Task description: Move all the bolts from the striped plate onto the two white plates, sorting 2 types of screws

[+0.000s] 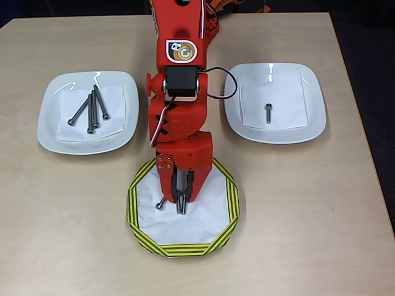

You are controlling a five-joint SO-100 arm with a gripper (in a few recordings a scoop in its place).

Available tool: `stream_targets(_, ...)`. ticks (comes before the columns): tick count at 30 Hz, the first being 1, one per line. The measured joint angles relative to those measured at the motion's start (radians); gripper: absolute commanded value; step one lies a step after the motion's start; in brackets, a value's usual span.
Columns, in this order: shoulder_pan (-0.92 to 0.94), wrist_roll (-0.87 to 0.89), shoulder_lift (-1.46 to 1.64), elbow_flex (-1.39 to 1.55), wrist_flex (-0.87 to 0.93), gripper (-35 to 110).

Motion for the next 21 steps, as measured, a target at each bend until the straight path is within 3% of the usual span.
stream_targets(9, -0.011, 0.006, 0.003, -0.006, 0.003, 0)
stream_targets(13, -0.017, 0.021, 0.005, -0.008, 0.011, 11)
stream_targets(21, -0.015, 0.044, -0.014, 0.0, -0.018, 13)
